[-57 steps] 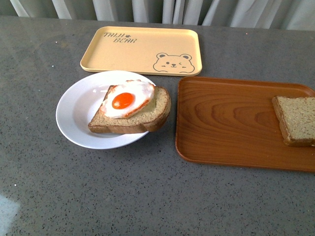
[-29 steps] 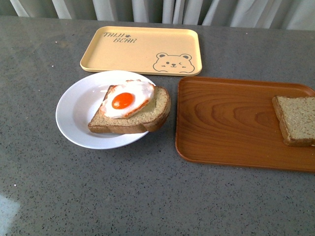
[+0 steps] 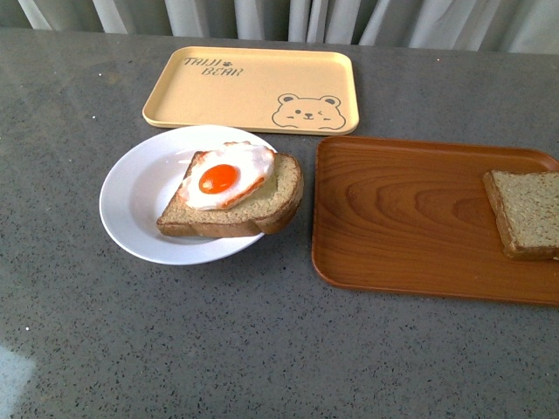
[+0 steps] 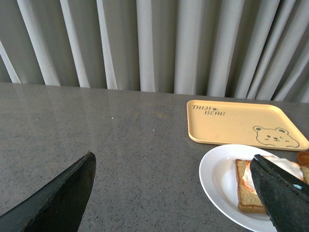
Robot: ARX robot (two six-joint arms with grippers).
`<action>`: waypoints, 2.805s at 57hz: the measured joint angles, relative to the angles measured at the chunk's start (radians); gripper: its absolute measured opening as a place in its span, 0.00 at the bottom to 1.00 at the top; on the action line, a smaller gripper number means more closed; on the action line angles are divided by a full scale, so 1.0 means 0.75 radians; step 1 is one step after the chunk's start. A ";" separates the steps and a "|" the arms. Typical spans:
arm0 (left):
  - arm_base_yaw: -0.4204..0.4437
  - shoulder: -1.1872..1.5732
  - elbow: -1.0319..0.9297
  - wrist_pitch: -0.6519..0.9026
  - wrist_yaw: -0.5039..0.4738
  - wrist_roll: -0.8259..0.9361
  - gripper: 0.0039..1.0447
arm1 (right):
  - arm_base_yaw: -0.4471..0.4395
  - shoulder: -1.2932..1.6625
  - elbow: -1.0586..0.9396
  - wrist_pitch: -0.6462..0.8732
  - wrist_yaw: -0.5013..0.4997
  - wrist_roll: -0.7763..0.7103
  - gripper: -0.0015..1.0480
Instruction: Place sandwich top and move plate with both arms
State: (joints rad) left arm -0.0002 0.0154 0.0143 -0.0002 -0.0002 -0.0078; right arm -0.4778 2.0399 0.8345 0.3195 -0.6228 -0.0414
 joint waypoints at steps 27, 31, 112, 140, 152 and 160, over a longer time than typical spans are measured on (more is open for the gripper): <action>0.000 0.000 0.000 0.000 0.000 0.000 0.92 | 0.003 -0.139 0.001 -0.018 -0.079 0.109 0.05; 0.000 0.000 0.000 0.000 0.000 0.000 0.92 | 0.014 -0.225 0.002 -0.014 -0.104 0.178 0.03; 0.000 0.000 0.000 0.000 0.000 0.000 0.92 | 1.293 -0.050 0.156 0.521 0.481 0.990 0.03; 0.000 0.000 0.000 0.000 0.000 0.000 0.92 | 1.367 -0.002 0.097 0.549 0.605 1.049 0.03; 0.000 0.000 0.000 0.000 0.000 0.000 0.92 | 1.387 -0.002 0.068 0.552 0.646 1.049 0.03; 0.000 0.000 0.000 0.000 0.000 0.000 0.92 | 1.398 -0.002 0.054 0.551 0.662 1.046 0.10</action>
State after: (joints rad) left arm -0.0002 0.0154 0.0143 -0.0002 -0.0002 -0.0078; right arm 0.5705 2.0388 0.8753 0.7330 -0.1261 0.7433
